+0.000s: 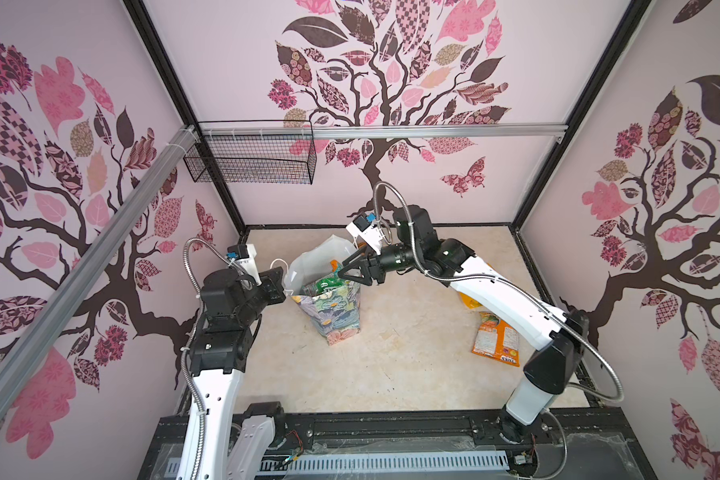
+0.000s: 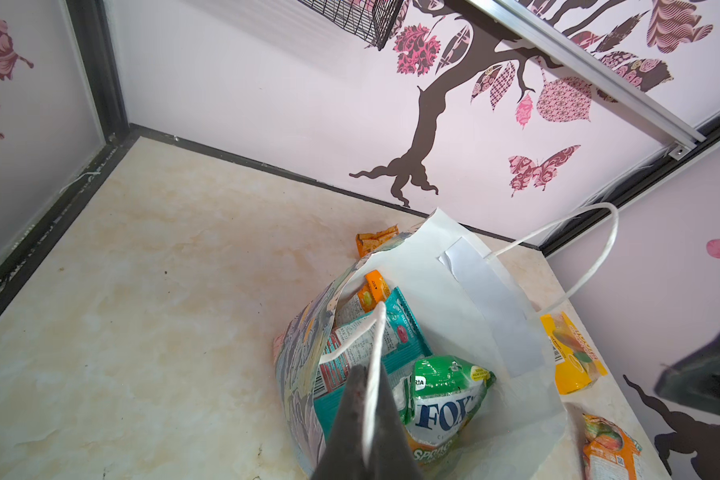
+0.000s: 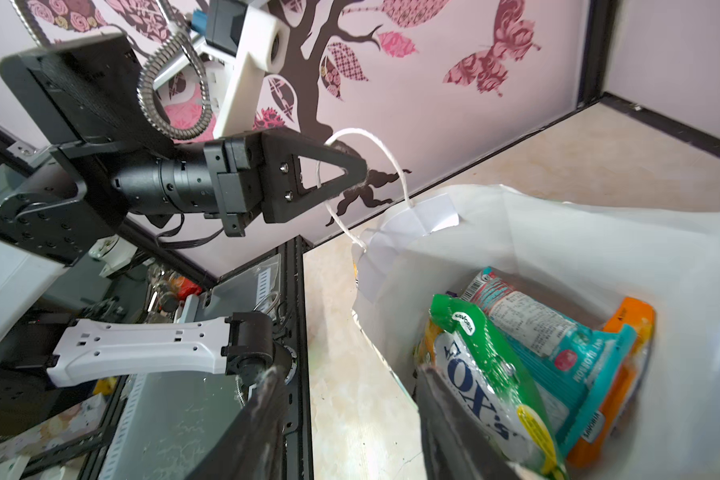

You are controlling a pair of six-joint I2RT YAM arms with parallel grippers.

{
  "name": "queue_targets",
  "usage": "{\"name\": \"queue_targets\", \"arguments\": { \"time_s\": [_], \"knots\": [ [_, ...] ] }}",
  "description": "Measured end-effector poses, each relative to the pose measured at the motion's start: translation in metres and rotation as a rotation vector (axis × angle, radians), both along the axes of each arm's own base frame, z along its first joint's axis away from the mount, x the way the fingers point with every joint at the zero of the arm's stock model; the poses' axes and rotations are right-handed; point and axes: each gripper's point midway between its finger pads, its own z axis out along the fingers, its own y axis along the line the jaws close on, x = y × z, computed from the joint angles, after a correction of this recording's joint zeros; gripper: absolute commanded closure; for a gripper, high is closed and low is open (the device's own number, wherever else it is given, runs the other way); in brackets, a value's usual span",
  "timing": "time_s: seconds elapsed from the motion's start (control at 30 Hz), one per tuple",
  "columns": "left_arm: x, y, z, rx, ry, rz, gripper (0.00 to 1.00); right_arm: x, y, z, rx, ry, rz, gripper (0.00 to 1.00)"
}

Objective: Place the snacks into the paper bag
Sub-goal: 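Open the right gripper and withdraw it toward the orange chip bag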

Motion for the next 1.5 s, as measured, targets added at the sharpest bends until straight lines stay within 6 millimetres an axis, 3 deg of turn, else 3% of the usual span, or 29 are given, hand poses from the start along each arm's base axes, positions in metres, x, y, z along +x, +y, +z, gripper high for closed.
{"name": "queue_targets", "arguments": {
  "time_s": [0.13, 0.33, 0.4, 0.5, 0.6, 0.73, 0.8, 1.0, 1.23, 1.3, 1.5],
  "knots": [
    [-0.001, -0.002, 0.004, -0.007, -0.018, -0.011, 1.0, 0.006, -0.023, 0.032, 0.065, -0.05, -0.165, 0.4],
    [-0.002, -0.003, 0.005, -0.015, -0.033, -0.015, 1.0, 0.044, -0.042, 0.075, 0.115, -0.103, -0.422, 0.35],
    [-0.002, -0.003, 0.006, -0.017, -0.038, -0.015, 1.0, 0.054, -0.046, 0.084, 0.119, -0.124, -0.48, 0.31],
    [-0.001, -0.003, 0.006, -0.019, -0.039, -0.016, 1.0, 0.069, -0.058, 0.081, 0.101, -0.139, -0.559, 0.31],
    [-0.001, -0.003, 0.006, -0.019, -0.039, -0.016, 1.0, 0.094, -0.08, 0.054, 0.066, -0.116, -0.614, 0.3],
    [0.0, -0.003, 0.005, -0.02, -0.034, -0.017, 1.0, 0.144, -0.138, -0.022, -0.036, -0.005, -0.768, 0.29],
    [0.0, -0.003, 0.004, -0.021, -0.031, -0.019, 1.0, 0.159, -0.156, -0.055, -0.088, 0.051, -0.825, 0.28],
    [0.002, -0.004, 0.002, -0.023, -0.022, -0.024, 1.0, 0.182, -0.14, -0.113, -0.141, 0.134, -0.838, 0.25],
    [0.002, -0.007, 0.001, -0.031, -0.018, -0.037, 1.0, 0.208, -0.13, -0.198, -0.227, 0.285, -0.906, 0.23],
    [0.002, -0.007, 0.001, -0.033, -0.017, -0.041, 1.0, 0.212, -0.133, -0.211, -0.237, 0.305, -0.941, 0.23],
    [0.005, -0.008, -0.004, -0.038, 0.0, -0.047, 1.0, 0.233, -0.138, -0.217, -0.177, 0.299, -1.045, 0.22]
  ]
}}
